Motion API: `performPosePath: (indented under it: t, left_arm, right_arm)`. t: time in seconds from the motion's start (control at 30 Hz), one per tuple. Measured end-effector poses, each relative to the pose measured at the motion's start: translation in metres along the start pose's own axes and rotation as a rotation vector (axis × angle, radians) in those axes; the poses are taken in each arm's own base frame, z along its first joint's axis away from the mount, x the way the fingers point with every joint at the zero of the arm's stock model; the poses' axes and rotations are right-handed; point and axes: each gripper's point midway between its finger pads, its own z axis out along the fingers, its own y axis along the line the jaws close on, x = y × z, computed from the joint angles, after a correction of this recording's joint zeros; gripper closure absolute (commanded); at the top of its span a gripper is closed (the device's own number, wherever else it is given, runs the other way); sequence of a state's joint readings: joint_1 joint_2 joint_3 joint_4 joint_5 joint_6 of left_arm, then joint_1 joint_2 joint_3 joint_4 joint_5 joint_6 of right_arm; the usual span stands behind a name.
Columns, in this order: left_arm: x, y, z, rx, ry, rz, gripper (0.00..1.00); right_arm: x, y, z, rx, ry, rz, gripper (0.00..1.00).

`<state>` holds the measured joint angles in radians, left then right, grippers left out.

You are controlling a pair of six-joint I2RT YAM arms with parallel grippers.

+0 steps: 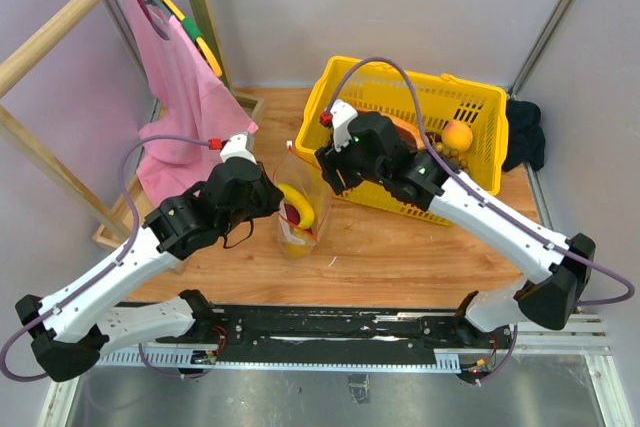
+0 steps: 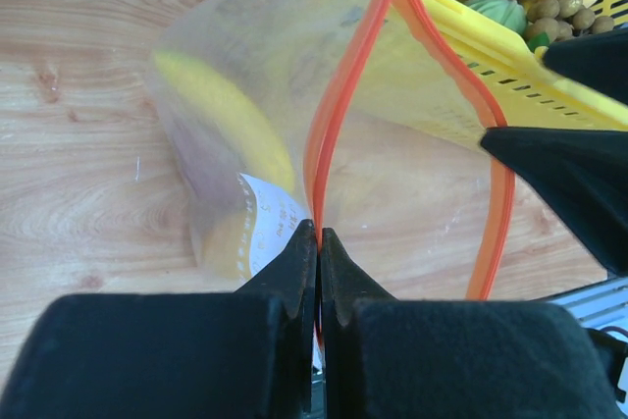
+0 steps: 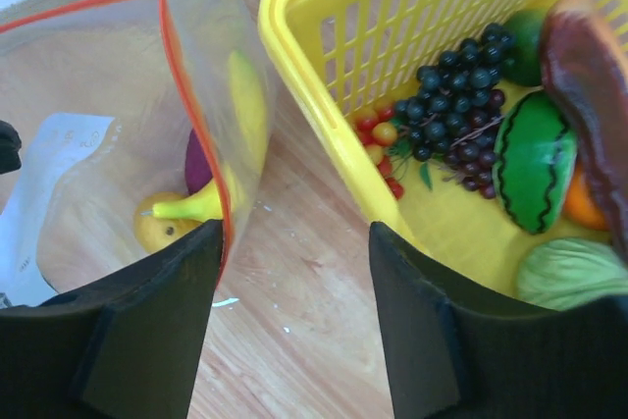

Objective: Place the food in the zip-top bag and seal the zipper
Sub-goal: Pick up the fake fruit from the bin.

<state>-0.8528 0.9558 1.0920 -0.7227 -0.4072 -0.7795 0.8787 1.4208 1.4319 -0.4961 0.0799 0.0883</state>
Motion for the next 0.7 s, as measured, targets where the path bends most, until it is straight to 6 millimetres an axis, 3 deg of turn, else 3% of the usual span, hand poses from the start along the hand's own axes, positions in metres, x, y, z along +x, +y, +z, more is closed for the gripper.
performPosePath:
  t: [0.17,0.4,0.7]
  left_arm:
    - [0.000,0.000,0.000,-0.001,0.000,0.005,0.99]
    - [0.001,0.000,0.002,-0.005,0.005,0.017,1.00]
    - [0.001,0.000,0.002,-0.005,0.005,0.023,0.99]
  right_arm:
    - [-0.017,-0.021,-0.025,0.057,-0.036,-0.010,0.19]
    - [-0.023,-0.079,-0.048,0.212,-0.026,0.033,0.01]
    - [0.000,-0.152,-0.064,0.419,0.080,0.116,0.02]
